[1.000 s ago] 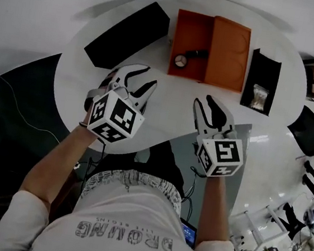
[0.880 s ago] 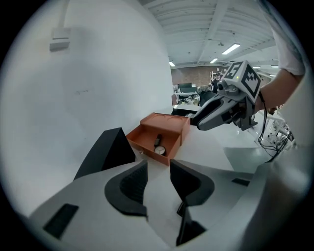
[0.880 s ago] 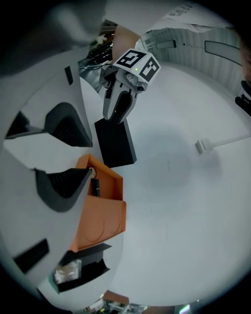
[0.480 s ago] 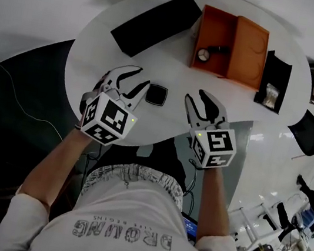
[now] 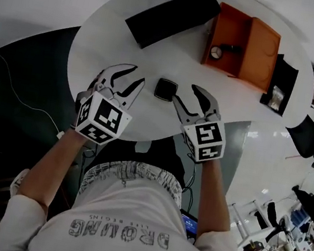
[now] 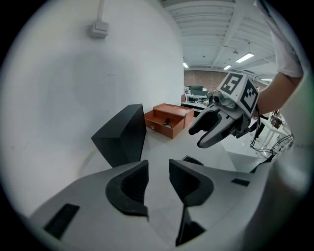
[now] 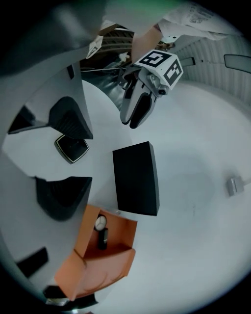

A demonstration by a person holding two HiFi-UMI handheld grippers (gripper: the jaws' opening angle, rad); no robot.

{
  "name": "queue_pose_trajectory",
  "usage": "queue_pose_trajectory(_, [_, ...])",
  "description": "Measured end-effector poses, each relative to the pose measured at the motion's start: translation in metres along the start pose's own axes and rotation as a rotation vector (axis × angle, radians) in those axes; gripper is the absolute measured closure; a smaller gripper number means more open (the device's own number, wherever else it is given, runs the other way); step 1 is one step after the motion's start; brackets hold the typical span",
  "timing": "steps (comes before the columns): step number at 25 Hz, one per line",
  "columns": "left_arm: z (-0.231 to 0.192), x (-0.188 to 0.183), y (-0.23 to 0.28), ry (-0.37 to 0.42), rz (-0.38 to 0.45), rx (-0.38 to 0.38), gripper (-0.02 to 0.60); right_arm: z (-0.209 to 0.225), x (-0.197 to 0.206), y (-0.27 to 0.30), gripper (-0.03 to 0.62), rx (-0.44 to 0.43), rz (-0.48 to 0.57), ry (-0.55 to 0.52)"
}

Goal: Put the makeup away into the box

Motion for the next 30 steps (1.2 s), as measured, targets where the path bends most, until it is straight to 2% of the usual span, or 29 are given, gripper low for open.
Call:
queue_pose_trajectory(7, [-0.003, 0.022, -0.007, -0.043, -0.01, -0.021, 0.434, -0.012, 0.005, 0.023, 0.308, -0.077, -0.057, -0.062])
queue_pose_trajectory(12, [-0.005, 0.035, -0.017, -0.081, -0.013, -0.044, 0.434, -0.026, 0.009, 0.036, 0.265, -0.131, -0.128, -0.196])
queue_pose_trajectory(19, [-0.003, 0.051, -0.028, -0.13, -0.029, -0.08, 0.436, -0.038, 0.022, 0.054, 0.237, -0.198, -0.224, -0.364])
queue_pose_trajectory(30, [0.0, 0.07, -0.033, -0.179, -0.031, -0.125, 0.437, -0.035, 0.035, 0.068, 0.233, -0.278, -0.311, -0.466])
Point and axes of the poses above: the fingertips, and each gripper's own axes: y forward along the fingers, z to its right, x out of its underside, the point moved 7 cm from there along -y, backward along the fingers, and after that the axes turned 10 degrees about z, right-handed, at the moved point
